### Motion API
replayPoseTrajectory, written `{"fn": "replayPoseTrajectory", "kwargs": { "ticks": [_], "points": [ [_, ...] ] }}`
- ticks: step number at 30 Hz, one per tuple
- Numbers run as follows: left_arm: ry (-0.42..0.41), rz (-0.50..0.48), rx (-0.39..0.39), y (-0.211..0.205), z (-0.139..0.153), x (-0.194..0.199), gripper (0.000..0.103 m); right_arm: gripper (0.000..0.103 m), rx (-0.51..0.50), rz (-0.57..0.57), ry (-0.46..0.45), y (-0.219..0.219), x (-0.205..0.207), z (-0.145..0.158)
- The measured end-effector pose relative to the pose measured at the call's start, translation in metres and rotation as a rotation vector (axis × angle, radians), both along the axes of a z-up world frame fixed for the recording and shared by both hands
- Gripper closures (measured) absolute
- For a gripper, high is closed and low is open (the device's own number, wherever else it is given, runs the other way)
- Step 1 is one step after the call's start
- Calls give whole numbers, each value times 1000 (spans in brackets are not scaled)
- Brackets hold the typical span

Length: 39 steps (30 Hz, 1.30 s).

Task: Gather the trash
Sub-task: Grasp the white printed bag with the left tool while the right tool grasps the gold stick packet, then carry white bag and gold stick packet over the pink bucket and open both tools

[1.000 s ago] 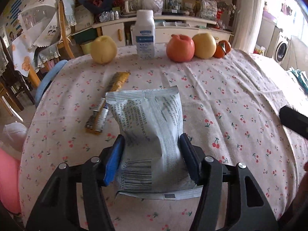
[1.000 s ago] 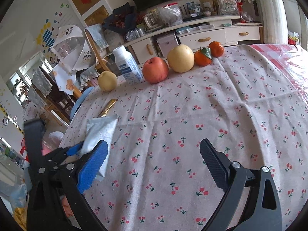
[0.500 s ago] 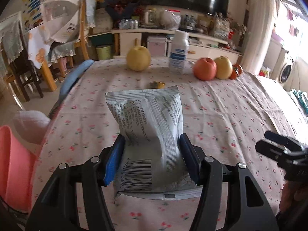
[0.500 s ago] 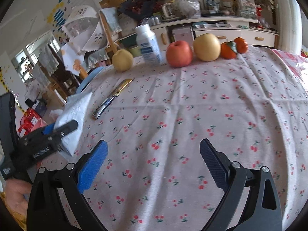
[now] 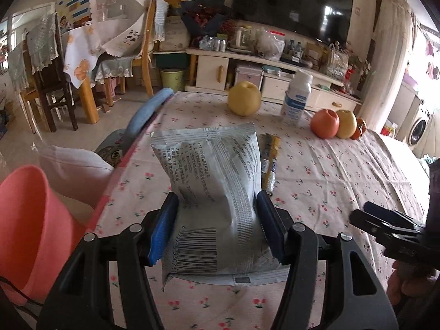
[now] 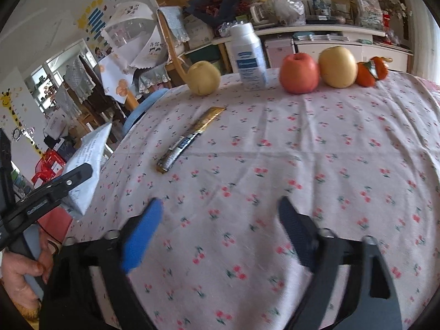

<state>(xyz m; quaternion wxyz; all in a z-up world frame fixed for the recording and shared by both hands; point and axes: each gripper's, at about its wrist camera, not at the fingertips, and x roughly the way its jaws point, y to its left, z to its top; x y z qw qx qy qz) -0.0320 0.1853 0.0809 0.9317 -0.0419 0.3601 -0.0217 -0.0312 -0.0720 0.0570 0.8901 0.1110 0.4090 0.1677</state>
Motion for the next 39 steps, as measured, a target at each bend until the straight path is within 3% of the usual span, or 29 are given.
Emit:
{"fn": "replayPoseTrajectory", "kwargs": {
  "ticks": [3,12,19,29,35,39],
  "points": [
    [-5,25,-10,11,1,0,42,24,-7,7,-2,16,18,-1],
    [-12,46,-40,28,5,-1,42,52,-89,41,8,73,80,-8],
    [-10,43,-49,33,4,-1,42,60,-127,33,31,100,113,-15],
    [7,45,-61,37,0,0,42,62,-187,31,53,117,126,-28],
    [8,49,-66,40,-1,1,42,72,-217,56,40,119,124,-29],
    [3,62,-75,45,-2,1,42,83,-188,82,50,117,120,-28]
  ]
}}
